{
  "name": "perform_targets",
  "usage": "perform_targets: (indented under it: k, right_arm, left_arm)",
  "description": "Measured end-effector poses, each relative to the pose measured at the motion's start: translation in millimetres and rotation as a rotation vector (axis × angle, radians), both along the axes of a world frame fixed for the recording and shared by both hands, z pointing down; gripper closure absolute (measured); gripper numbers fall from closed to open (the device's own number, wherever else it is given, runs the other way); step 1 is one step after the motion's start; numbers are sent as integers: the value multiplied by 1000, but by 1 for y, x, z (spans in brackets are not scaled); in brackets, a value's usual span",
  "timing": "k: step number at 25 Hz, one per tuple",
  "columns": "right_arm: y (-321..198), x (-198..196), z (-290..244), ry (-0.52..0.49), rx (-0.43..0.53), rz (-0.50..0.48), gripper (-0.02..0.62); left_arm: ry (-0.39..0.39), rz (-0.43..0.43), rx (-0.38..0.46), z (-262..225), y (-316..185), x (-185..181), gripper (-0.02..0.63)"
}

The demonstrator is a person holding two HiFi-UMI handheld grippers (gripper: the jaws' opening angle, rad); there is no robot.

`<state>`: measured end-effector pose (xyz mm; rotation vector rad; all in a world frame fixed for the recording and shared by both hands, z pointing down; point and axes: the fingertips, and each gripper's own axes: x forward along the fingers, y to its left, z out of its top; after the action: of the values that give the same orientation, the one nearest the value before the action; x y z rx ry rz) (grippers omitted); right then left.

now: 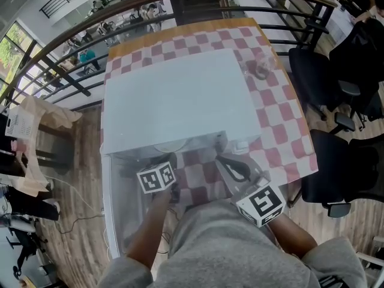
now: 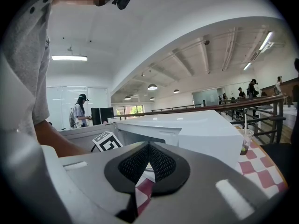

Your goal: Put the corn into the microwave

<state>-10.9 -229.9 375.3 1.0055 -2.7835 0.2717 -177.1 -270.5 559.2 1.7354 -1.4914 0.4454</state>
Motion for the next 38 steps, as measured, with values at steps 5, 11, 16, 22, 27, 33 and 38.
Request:
perform_targets:
  k: [5,11,16,22,27,33,38]
  right_arm:
    - [2,2,0,9,0,-1,595]
    - [4,2,2,7,-3,-2,597]
    - [5,5,4,17,-1,4,595]
    - [7,6,4,18,-5,3,595]
    - [11,6,5,16,-3,-2,595]
    - [12,12,7,18,-3,19,595]
    - [14,19,5,18,-2,58,595]
  left_arm:
    - [15,-9,-2,0,-4,-1,595]
    - [25,-28,-4,0,-4,-2,595]
    - [40,-44,8,-4,-5,-2,595]
    - [48,-53,5,-4,-10,-2,595]
    - [57,-61,2,-5,-16,-2,595]
    - [23,-58,52,-12,-15,-3,595]
    - [-60,-18,180,-41,-4,0,595]
